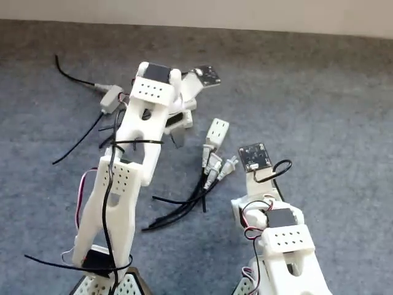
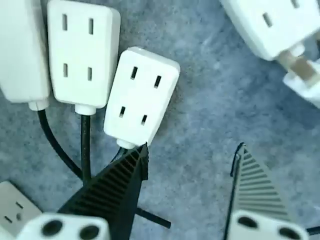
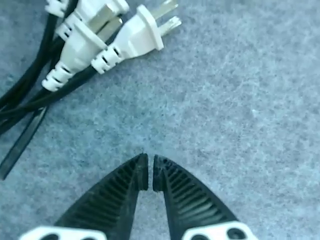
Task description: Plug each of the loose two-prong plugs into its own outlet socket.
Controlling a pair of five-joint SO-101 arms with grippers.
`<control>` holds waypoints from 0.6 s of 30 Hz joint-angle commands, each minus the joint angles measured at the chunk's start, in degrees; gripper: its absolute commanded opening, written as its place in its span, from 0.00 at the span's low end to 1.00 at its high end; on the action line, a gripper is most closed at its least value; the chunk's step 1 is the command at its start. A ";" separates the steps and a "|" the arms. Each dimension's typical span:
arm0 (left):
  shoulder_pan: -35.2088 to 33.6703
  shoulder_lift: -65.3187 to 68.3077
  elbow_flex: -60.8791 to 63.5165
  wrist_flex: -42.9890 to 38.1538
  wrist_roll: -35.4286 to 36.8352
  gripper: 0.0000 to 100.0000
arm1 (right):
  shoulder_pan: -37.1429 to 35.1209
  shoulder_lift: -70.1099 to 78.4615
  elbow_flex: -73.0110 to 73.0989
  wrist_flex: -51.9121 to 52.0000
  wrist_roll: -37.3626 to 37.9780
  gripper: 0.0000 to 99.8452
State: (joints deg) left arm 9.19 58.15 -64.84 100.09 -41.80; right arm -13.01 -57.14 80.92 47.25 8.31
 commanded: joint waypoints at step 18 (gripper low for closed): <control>-1.27 -3.21 6.20 -16.79 -4.04 0.28 | 0.31 -1.19 -0.40 -0.84 0.53 0.03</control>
State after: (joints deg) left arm 7.78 57.71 -58.51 84.26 -45.14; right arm -13.01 -57.14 80.92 47.25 8.31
